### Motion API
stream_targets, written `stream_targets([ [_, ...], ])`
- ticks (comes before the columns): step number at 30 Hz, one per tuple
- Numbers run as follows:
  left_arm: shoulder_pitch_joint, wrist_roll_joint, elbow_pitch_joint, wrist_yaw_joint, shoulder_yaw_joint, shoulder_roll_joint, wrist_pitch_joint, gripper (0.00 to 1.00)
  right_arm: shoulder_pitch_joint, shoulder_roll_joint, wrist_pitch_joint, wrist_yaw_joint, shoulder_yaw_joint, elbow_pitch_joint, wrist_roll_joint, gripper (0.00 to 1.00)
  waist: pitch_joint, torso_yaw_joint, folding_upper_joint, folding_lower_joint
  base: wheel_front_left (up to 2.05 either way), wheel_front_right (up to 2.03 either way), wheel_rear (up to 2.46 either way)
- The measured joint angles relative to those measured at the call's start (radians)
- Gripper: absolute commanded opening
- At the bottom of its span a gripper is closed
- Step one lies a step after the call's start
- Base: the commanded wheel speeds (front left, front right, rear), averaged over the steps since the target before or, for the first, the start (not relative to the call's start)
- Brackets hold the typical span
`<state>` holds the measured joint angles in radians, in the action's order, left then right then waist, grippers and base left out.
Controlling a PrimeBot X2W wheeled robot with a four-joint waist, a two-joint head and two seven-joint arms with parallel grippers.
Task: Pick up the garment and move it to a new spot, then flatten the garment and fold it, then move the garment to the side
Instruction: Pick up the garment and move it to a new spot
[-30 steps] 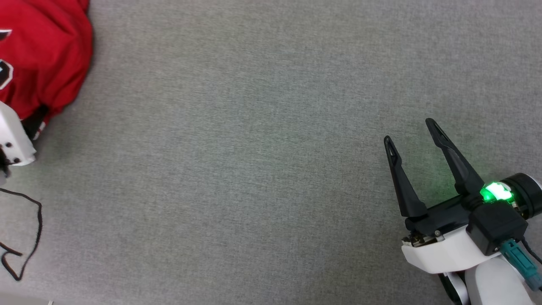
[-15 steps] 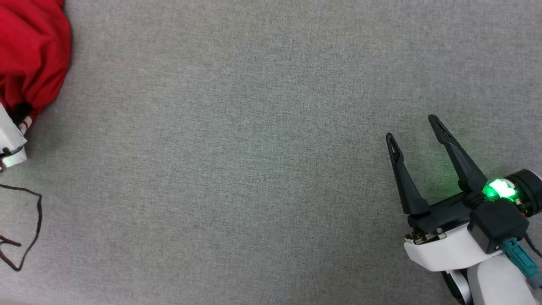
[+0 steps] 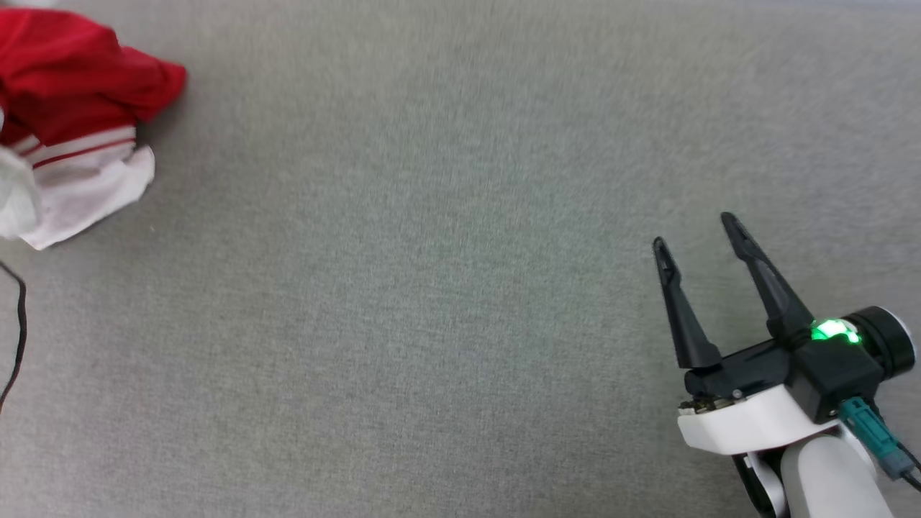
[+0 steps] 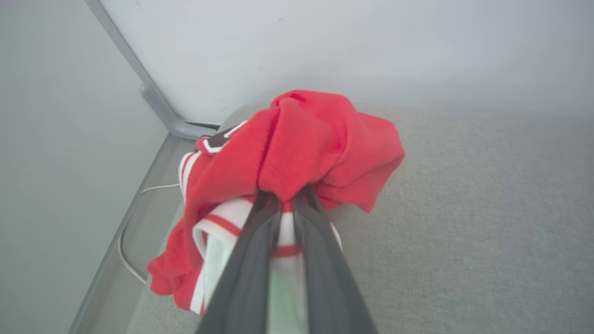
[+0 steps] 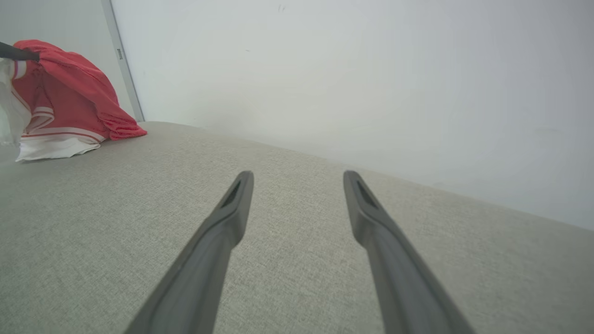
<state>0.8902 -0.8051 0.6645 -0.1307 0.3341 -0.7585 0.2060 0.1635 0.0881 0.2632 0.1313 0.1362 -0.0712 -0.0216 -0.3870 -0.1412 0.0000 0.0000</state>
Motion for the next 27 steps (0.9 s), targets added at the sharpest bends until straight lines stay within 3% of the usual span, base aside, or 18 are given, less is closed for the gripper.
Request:
stream_targets([
  [6,0.089,0.095,-0.1,0.0,0.077,0.013,-0.033,0.0,-0.02,-0.024,0.0,0.0,-0.045,0.021,0.016,1.0,0.106,0.024,0.0,-0.0002,0.0,0.0,0.0],
  [12,0.148,0.154,-0.205,0.009,0.15,0.071,-0.004,0.0,-0.033,-0.034,0.0,0.0,-0.071,0.04,0.031,1.0,0.178,0.089,0.0,-0.0002,0.0,0.0,0.0],
  [19,0.23,0.17,-0.289,0.021,0.212,0.224,-0.001,0.0,-0.036,-0.035,0.0,0.0,-0.089,0.046,0.085,1.0,0.213,0.206,0.0,-0.0002,0.0,0.0,0.0],
  [24,0.277,0.178,-0.286,0.019,0.254,0.355,-0.079,0.0,-0.037,-0.035,0.0,0.0,-0.104,0.053,0.111,1.0,0.216,0.286,0.0,-0.0002,0.0,0.0,0.0],
  [27,0.254,0.186,-0.269,0.015,0.291,0.395,-0.132,0.0,-0.037,-0.035,0.0,0.0,-0.11,0.057,0.12,1.0,0.212,0.324,0.0,-0.0002,0.0,0.0,0.0],
])
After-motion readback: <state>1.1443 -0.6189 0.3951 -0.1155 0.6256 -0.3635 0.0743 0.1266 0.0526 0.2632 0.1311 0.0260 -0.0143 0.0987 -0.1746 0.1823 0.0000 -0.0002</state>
